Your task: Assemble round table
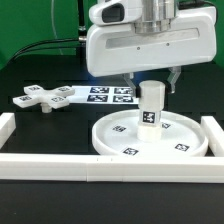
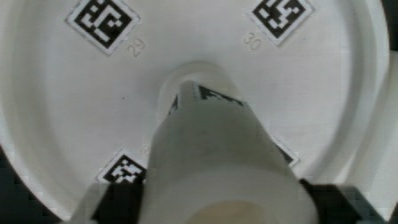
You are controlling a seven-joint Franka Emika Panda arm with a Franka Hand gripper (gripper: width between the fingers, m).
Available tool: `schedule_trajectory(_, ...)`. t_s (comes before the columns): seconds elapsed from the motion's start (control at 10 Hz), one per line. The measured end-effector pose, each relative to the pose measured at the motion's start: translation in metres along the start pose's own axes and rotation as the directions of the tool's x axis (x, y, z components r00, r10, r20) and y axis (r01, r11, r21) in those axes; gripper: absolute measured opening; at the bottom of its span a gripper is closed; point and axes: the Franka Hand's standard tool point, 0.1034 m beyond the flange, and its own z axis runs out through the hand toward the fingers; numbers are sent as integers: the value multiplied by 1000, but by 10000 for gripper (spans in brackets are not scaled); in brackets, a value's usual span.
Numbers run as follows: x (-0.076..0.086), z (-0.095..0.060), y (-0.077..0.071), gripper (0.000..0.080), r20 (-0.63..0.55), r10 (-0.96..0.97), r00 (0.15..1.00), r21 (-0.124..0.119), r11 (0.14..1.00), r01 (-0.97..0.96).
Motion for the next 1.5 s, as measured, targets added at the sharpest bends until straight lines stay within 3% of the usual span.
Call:
schedule_trajectory(0.4,1,0,1,409,-5,140,990,2,990,-140)
schedule_trajectory(0.7,2,1,2,409,-27,450,893,15,893,-449)
schedule_trajectory(1.0,1,1,2,409,-24,726,687,41,687,-725)
schedule_trajectory(1.3,-2,2,-5,409,14,933,360,71,358,-931)
schedule_trajectory(1.5,-2,3,-10,409,49,990,134,74,130,-989)
